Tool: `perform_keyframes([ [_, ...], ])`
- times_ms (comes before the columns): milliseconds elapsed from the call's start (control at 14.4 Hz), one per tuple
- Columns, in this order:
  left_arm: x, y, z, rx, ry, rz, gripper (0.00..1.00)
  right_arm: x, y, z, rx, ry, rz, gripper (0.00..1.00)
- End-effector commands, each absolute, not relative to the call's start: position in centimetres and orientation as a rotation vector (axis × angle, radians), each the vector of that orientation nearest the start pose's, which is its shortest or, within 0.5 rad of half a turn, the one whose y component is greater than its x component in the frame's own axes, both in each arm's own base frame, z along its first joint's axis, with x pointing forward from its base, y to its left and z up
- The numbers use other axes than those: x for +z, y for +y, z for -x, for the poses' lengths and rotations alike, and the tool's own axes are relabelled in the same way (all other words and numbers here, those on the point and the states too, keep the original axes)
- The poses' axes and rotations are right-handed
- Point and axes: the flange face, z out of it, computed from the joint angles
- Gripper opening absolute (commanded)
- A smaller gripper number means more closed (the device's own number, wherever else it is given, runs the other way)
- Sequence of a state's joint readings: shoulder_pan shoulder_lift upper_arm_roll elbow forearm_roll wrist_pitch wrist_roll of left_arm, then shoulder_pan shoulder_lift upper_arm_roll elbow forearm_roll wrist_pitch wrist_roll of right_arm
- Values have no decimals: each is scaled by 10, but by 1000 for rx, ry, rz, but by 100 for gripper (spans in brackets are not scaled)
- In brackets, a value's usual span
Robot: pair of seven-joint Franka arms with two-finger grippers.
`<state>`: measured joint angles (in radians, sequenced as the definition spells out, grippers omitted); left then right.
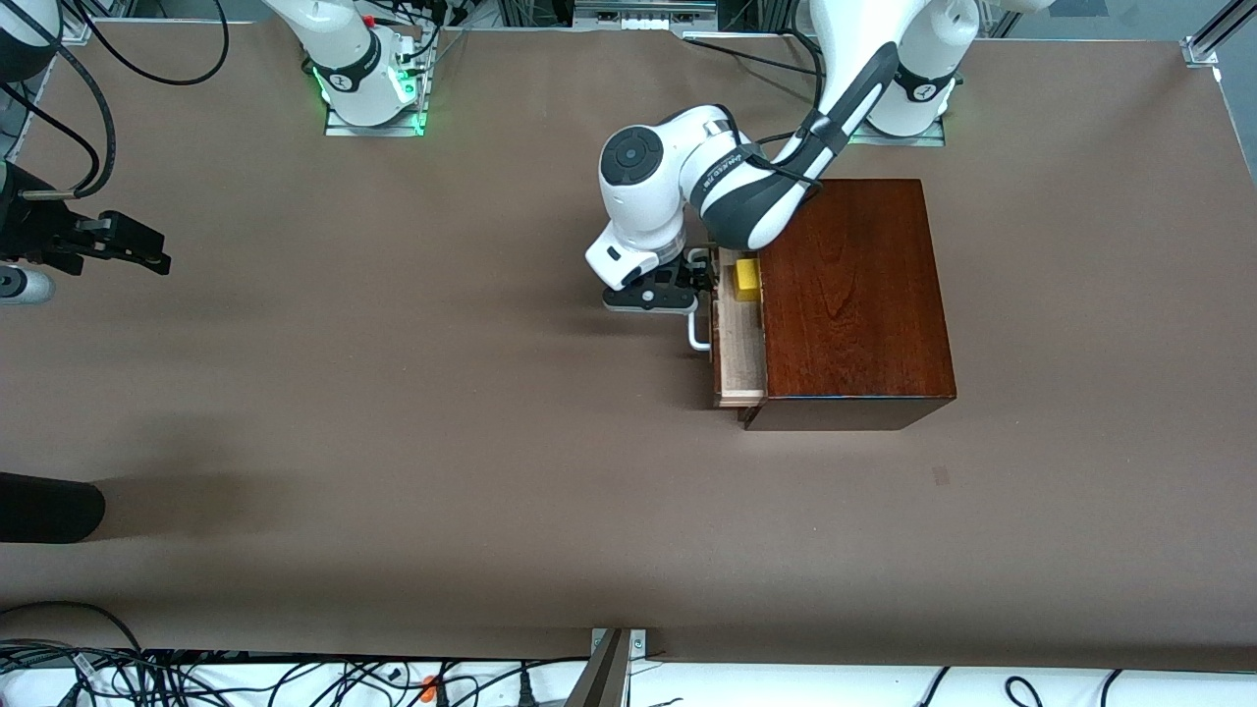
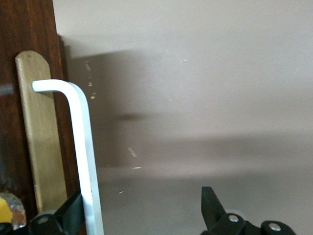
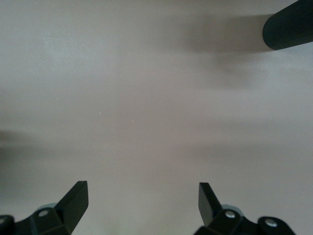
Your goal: Open drawer, take yellow block, close drawer
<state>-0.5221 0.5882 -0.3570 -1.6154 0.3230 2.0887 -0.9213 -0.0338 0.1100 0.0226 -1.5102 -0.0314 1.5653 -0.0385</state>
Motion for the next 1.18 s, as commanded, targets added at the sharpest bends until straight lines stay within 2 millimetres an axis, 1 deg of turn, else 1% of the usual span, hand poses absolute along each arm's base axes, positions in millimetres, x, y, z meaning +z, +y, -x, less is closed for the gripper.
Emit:
perform_keyframes([
  [0,290,-528,-461,-66,149,3102,100,596,-11,-583,83,-32,3153,100],
  [278,290,-529,-460,-66,157,3101,100,596,-11,-583,83,-32,3153,100],
  [487,301,-528,-461,-85,169,3102,100,598,-12,-583,78,-29,3153,100],
  [626,313,-525,-461,-94,167,3094,100,596,-11,-583,83,-32,3153,100],
  [695,315,-522,-460,-75,163,3070,100,596,-12,-583,83,-29,3153,100],
  [904,337,-514,-456,-59,152,3024,100,596,-12,-583,83,-29,3153,100],
  [974,350,-509,-455,-60,144,3008,100,596,-11,-583,83,-32,3153,100],
  [1113,383,-497,-453,-69,137,2978,100,596,-11,-583,83,-32,3153,100],
])
